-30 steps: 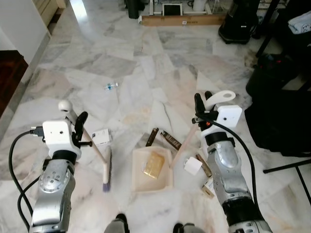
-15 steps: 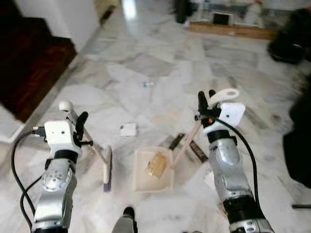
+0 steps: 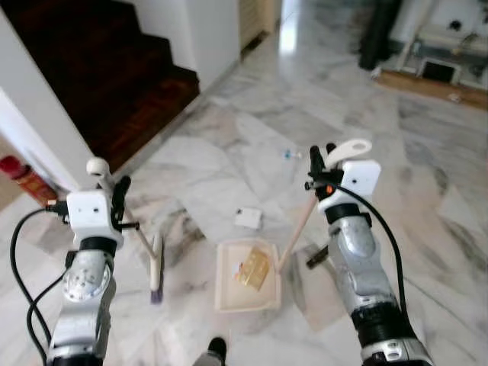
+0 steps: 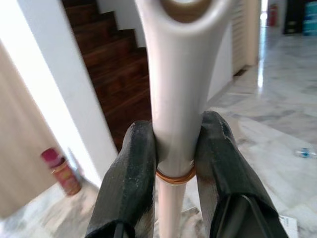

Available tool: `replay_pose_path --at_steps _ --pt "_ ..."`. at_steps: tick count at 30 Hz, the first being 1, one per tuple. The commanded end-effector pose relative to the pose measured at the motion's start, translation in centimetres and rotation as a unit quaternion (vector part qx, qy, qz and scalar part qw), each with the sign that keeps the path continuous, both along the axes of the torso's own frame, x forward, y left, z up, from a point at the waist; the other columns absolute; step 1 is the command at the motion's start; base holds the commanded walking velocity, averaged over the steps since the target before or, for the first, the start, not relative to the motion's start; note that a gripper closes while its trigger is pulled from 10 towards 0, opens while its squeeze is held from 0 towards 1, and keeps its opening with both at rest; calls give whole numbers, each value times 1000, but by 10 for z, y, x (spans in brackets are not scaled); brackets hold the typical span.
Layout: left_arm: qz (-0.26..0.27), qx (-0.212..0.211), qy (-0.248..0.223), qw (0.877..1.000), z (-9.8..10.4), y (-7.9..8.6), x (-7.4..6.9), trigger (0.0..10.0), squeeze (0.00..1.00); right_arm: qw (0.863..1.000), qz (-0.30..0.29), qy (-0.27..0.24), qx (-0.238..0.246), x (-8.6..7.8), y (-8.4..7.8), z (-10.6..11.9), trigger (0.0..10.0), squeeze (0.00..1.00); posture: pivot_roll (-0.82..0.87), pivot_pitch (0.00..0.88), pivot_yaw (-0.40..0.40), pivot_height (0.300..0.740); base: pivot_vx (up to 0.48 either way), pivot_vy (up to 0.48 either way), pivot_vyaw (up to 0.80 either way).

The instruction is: Sweep floor

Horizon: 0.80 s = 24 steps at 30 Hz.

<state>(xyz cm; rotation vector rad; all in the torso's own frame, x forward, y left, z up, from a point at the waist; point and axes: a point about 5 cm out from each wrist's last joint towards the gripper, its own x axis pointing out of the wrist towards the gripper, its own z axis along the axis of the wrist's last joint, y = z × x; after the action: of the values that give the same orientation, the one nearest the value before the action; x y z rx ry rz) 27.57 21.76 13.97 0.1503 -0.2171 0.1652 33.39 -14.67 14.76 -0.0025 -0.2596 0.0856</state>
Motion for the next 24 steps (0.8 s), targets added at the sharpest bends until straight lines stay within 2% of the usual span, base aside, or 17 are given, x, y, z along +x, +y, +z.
replay_pose_path --at_steps 1,4,12,24 --pt "3 17 -33 999 11 -3 -4 10000 0 999 3 -43 -4 -3 -2 16 10000 0 -25 0 10 740 0 0 538" --pt "-15 39 -36 998 10 -15 -11 10000 0 999 5 -37 -15 -10 -12 13 10000 0 -16 0 -14 740 0 0 640" --pt "-9 41 -48 998 10 -24 -13 10000 0 999 -3 -32 -17 -12 -21 11 10000 0 -13 0 -41 740 0 0 788" --pt "-12 26 -28 999 -3 -33 -20 10000 0 999 -12 -29 -20 -17 -32 12 10000 0 -36 0 -41 740 0 0 788"
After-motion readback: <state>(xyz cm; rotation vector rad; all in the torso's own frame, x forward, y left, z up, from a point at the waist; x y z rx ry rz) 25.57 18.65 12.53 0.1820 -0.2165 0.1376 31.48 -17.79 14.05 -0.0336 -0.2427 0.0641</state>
